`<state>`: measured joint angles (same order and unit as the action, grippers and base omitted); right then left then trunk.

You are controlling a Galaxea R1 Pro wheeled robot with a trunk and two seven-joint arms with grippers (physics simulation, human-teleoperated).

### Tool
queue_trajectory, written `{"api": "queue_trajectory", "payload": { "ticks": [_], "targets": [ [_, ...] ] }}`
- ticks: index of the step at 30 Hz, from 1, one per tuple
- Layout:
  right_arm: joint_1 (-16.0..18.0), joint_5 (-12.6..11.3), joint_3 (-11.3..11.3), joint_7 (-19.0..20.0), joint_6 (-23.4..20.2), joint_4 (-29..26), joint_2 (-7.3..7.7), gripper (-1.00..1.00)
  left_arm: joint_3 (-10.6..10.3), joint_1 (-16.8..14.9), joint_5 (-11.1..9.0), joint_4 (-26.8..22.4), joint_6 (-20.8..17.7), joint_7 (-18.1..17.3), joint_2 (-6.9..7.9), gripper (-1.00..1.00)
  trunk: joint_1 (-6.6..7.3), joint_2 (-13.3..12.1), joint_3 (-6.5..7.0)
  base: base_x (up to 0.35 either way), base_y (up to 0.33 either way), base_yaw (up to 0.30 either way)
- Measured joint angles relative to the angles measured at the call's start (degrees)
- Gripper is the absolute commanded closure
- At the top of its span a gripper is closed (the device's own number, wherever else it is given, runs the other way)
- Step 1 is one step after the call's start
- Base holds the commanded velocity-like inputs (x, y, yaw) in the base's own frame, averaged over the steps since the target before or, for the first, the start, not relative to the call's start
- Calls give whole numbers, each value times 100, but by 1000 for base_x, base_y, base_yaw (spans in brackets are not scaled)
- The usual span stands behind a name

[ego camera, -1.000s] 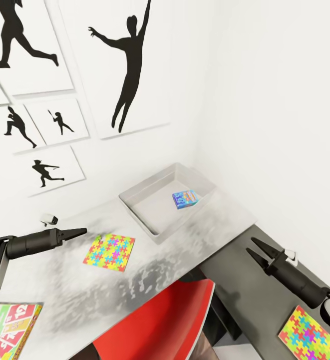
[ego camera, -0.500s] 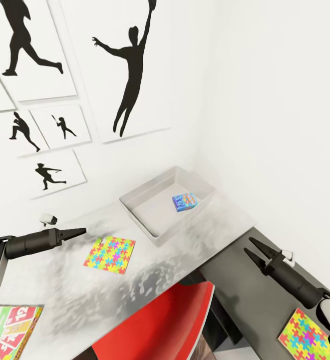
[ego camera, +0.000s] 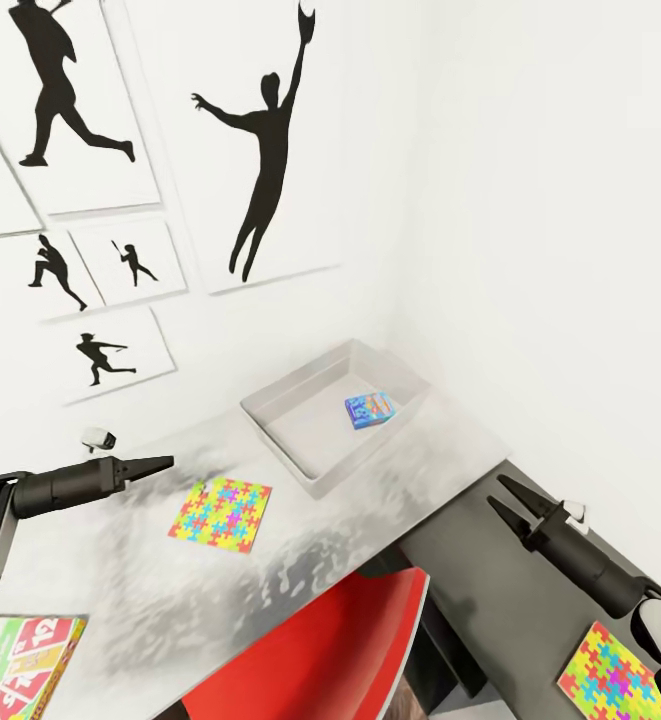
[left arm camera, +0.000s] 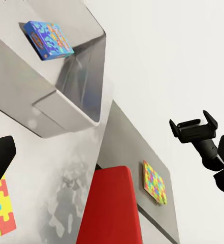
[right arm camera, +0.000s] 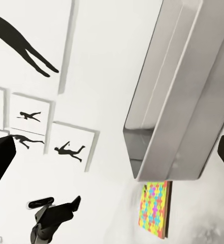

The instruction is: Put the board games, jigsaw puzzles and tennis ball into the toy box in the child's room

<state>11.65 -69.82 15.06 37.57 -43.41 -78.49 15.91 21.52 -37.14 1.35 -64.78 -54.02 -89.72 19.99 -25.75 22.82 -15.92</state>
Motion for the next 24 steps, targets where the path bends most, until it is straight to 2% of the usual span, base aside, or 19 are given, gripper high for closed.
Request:
{"api": "queue_trajectory", "payload": {
  "ticks": [24],
  "targets": [
    [-1, 6, 0, 0, 0, 34, 0, -100, 12, 0, 8, 1, -7, 0, 17, -100, 0, 0, 226, 0, 0, 0]
  ]
}}
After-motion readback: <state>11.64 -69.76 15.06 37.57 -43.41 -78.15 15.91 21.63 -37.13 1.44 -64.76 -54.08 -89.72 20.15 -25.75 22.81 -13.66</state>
